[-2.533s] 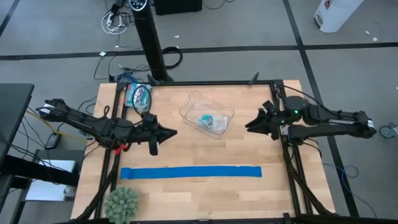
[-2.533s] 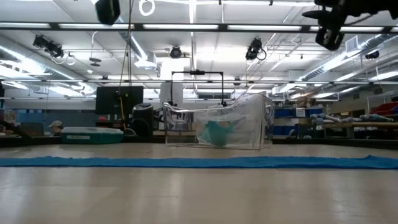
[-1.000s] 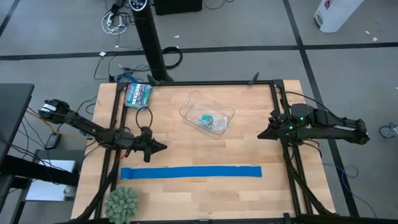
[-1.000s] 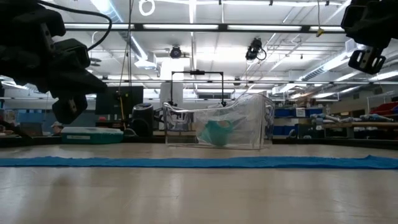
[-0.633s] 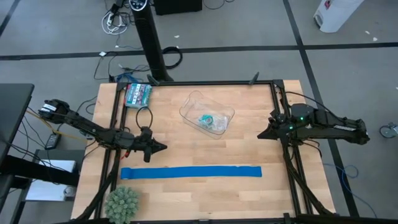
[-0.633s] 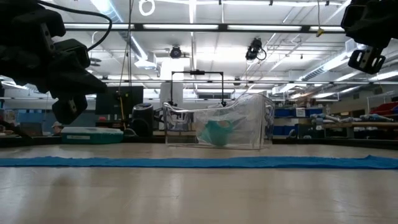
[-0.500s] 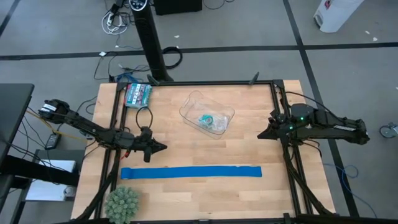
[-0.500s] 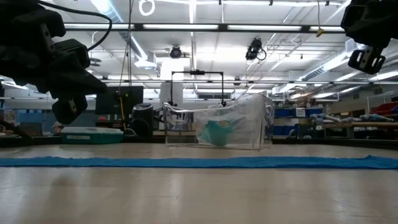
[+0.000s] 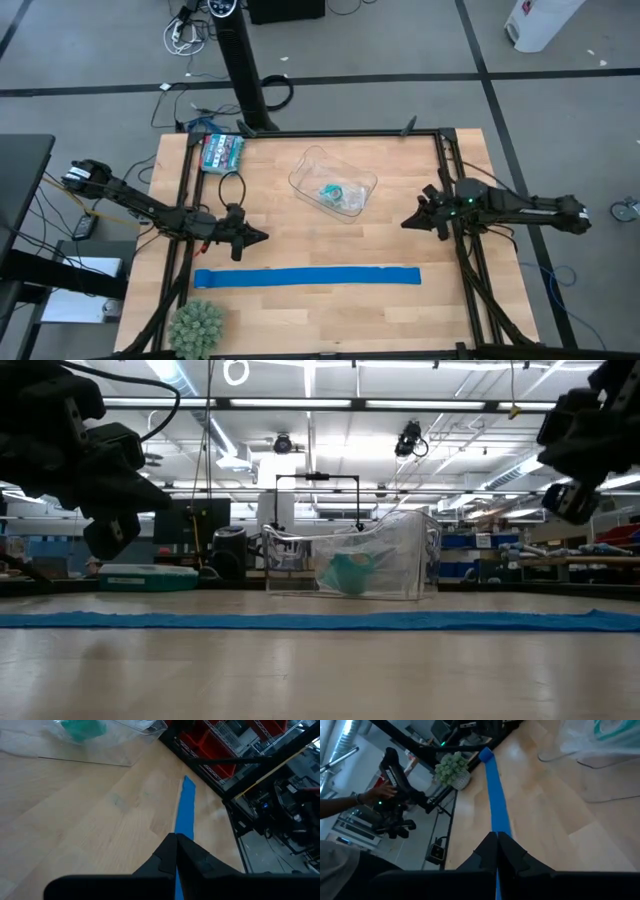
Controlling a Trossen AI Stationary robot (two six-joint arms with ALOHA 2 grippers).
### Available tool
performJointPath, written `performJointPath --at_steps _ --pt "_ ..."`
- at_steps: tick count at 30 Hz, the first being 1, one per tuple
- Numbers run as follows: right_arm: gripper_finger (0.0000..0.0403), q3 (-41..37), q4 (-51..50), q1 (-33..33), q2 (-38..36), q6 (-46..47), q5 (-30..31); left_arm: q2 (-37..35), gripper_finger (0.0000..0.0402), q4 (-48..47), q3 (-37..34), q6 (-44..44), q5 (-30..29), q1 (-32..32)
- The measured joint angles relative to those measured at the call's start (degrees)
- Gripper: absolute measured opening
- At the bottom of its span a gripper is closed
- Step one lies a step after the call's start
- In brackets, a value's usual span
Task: Roll bandage
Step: Return to Home Position
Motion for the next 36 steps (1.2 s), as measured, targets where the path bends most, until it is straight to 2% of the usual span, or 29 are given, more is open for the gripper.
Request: performJointPath --at_steps 4,11,22,30,36 --pt "0.0002 -6.22 6.55 0.00 0.00 0.02 -0.02 0.00 0.0017 -1.13 -0.02 0.01 0.01 0.24" --pt "0.0004 -9.81 19.64 -0.02 0.67 -0.07 0.53 -1.30 0.0017 -4.77 -0.02 0.01 -0.02 1.36" --pt "0.0002 -9.84 18.25 -0.02 -0.10 -0.33 0.48 -6.83 0.0017 -21.97 -0.04 0.02 -0.03 3.49" --pt "0.0007 -9.86 18.01 -0.51 2.93 -0.37 0.55 -11.52 0.0017 -35.33 -0.04 0.01 -0.02 5.18" --pt "0.0002 -9.88 18.01 -0.59 5.68 -0.42 0.66 -13.45 0.0017 -35.60 -0.04 0.01 0.16 6.64"
